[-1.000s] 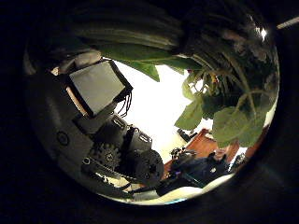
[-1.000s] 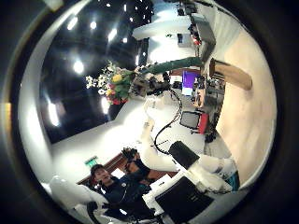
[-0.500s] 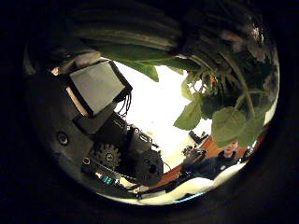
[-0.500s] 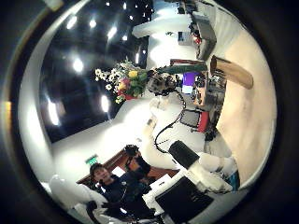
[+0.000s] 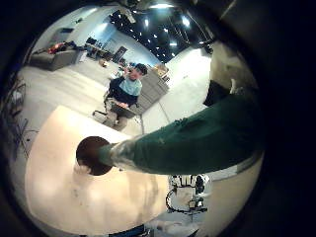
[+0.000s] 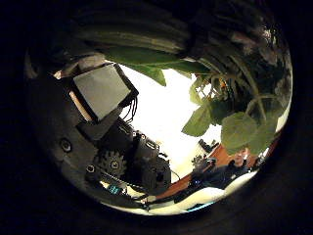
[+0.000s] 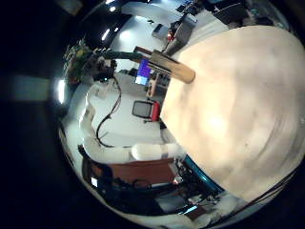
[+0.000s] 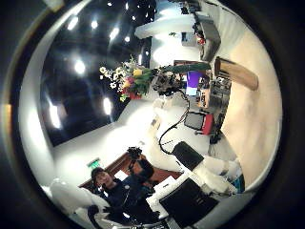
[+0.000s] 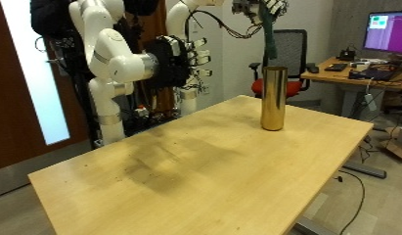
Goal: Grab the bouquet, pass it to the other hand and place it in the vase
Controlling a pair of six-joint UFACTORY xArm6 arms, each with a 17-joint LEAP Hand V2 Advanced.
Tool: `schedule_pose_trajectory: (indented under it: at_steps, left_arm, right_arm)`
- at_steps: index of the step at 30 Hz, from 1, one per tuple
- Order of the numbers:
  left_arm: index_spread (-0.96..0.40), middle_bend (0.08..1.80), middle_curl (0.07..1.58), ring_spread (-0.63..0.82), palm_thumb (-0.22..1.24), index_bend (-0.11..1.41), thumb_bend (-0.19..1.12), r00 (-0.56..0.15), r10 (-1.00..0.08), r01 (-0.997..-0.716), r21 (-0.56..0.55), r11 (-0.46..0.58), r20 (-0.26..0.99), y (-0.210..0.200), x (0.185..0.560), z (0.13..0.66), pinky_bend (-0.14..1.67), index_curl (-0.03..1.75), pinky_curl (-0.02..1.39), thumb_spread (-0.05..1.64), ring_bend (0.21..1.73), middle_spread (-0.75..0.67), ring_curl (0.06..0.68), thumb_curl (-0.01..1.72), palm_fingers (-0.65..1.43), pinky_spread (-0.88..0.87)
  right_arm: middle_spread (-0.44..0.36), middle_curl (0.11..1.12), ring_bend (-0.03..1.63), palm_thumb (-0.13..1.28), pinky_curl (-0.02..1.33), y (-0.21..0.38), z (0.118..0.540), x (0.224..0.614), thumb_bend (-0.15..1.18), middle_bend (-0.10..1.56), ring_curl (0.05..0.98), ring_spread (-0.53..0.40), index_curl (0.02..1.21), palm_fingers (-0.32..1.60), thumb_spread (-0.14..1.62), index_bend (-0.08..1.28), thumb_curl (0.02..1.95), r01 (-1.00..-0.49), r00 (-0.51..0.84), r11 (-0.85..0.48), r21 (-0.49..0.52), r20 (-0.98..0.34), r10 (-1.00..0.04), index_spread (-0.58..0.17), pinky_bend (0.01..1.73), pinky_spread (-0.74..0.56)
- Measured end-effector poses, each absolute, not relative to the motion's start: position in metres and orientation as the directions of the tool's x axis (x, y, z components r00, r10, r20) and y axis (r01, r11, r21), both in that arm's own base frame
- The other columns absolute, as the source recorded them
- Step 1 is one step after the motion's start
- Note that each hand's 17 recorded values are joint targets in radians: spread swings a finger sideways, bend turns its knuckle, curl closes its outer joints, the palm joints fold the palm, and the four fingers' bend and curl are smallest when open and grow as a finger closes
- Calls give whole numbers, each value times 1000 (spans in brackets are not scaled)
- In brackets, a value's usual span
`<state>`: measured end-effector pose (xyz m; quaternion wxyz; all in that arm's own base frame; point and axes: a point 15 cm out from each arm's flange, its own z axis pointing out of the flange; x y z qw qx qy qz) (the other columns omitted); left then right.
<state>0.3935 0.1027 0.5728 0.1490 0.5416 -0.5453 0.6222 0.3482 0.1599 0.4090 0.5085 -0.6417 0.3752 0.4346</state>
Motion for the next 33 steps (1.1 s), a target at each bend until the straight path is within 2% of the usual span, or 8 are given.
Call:
schedule_pose_trajectory:
  at_steps: [11,16,22,26,27,30,31,33]
  left_arm:
    - [-582,1334,681,-376,1032,874,-24,-376,-404,-771,-523,-363,834,109,403,575,1006,1010,743,207,1449,-387,557,930,1162,-597]
    - [-578,1341,686,-375,1019,870,-30,-357,-367,-791,-487,-371,859,117,413,558,998,1014,741,214,1439,-375,555,927,1160,-600]
    - [-579,1305,672,-382,839,792,-56,-370,-321,-793,-477,-379,872,120,428,545,1031,1006,725,458,1407,-374,535,862,1162,-624]
    - [-584,1233,639,-427,648,613,-54,-370,-319,-791,-476,-385,873,122,433,539,1037,981,677,743,1334,-388,495,711,1106,-661]
    - [-583,1238,636,-443,626,571,-54,-363,-324,-793,-473,-385,874,124,433,536,1012,975,665,773,1285,-392,478,688,1029,-665]
    - [-505,1168,653,-401,490,513,-59,-332,-348,-811,-453,-370,877,127,433,521,670,979,626,902,1089,-375,464,556,288,-499]
    - [-414,960,583,-263,441,527,-59,-316,-358,-820,-443,-363,879,131,435,513,514,960,570,912,997,-278,411,510,14,-275]
    - [-273,681,458,-76,357,383,-84,-311,-361,-827,-438,-352,879,135,438,504,480,877,504,888,912,-94,339,466,-193,-32]
  right_arm:
    - [-15,255,242,773,332,160,401,348,-25,174,267,147,311,43,977,176,445,-931,320,-195,-308,-947,-35,-401,317,259]
    - [-13,261,239,779,331,167,400,344,-24,177,268,141,307,44,982,177,449,-929,317,-210,-304,-948,-30,-407,317,269]
    - [-15,264,236,787,330,167,398,343,-24,177,269,140,305,46,984,176,451,-929,315,-211,-303,-949,-28,-408,316,271]
    - [-6,233,270,788,341,167,399,343,-24,96,281,140,320,2,984,211,452,-929,317,-211,-304,-948,-28,-406,349,272]
    - [-7,228,274,788,342,168,399,343,-24,100,282,140,322,0,984,213,452,-929,317,-212,-304,-948,-27,-406,353,272]
    - [-5,208,294,788,343,168,399,343,-24,117,284,140,329,-10,985,223,453,-928,318,-212,-305,-948,-28,-410,368,272]
    - [-4,202,303,788,343,168,399,343,-24,122,286,139,332,-12,985,225,453,-929,316,-212,-304,-948,-27,-411,375,273]
    - [-4,198,306,788,343,168,398,343,-24,125,287,139,334,-14,985,227,453,-929,315,-213,-303,-949,-26,-412,378,273]
